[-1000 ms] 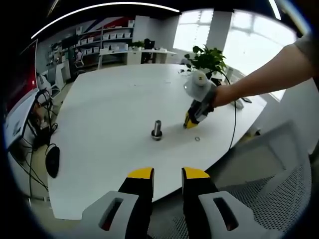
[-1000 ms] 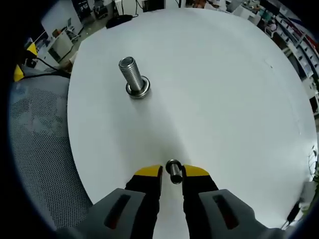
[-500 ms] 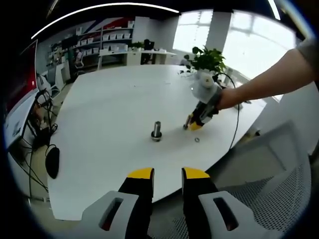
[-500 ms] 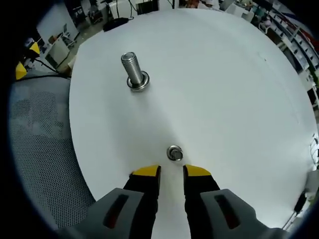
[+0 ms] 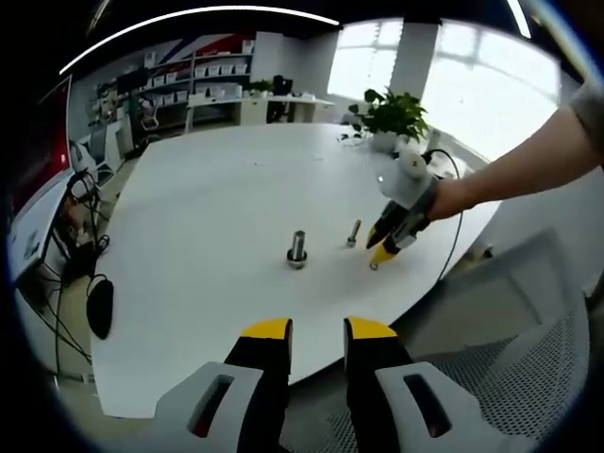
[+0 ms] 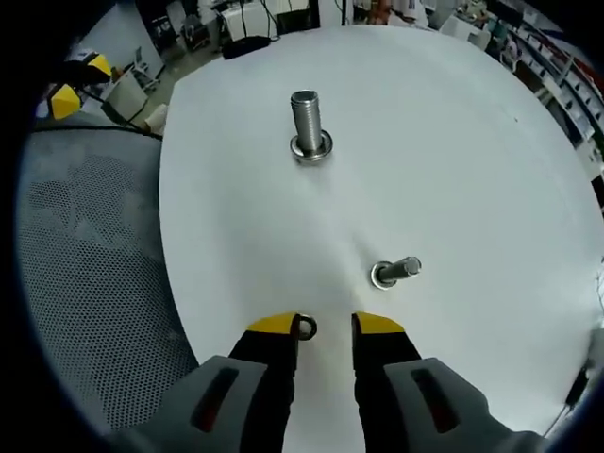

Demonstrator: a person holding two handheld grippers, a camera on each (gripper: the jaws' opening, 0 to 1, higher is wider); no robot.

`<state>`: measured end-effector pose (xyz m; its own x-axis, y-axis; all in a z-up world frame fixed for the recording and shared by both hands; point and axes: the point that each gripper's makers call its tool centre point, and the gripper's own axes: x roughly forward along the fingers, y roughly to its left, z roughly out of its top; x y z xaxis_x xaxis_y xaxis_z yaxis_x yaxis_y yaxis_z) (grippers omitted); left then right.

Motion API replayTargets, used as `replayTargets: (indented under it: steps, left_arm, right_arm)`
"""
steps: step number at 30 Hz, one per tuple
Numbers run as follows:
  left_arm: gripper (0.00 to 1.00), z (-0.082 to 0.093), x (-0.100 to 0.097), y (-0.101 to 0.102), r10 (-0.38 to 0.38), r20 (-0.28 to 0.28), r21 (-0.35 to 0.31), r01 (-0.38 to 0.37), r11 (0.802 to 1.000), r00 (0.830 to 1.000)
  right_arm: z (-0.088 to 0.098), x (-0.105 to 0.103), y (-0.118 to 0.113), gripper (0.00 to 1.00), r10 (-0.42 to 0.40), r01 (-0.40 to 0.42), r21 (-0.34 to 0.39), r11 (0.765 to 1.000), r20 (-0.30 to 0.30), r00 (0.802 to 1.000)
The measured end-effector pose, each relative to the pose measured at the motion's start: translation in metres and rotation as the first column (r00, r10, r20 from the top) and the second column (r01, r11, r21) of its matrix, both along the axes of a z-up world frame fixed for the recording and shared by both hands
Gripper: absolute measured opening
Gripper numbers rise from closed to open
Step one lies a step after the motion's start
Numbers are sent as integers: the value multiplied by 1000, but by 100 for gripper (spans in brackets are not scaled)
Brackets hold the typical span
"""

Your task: Place the washer onto the threaded stud by aligning its center hole with the stud, sliding it down to the base, and recovering from edge contact or off-axis alignment until the washer reaches the visible bottom stop.

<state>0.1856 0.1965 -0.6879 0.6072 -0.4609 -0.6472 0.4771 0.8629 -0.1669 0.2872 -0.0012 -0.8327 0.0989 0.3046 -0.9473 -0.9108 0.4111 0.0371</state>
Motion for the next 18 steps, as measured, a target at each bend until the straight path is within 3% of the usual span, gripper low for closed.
replayTargets:
  steps: [12, 15, 18]
  left_arm:
    - [19, 0, 0, -1, -3, 2, -1, 3, 1000, 1000]
    - [19, 1, 1, -1, -4, 3, -3, 4, 1000, 1000]
    - [19, 0, 0, -1, -7, 3, -1, 7, 1000, 1000]
  right_arm:
    - [-4, -15, -2, 28, 73, -72, -19, 997, 7, 997]
    - [-10, -17, -10, 28, 112, -110, -63, 992, 24, 993]
    - [-7, -17, -7, 27, 120, -118, -48, 992, 28, 992]
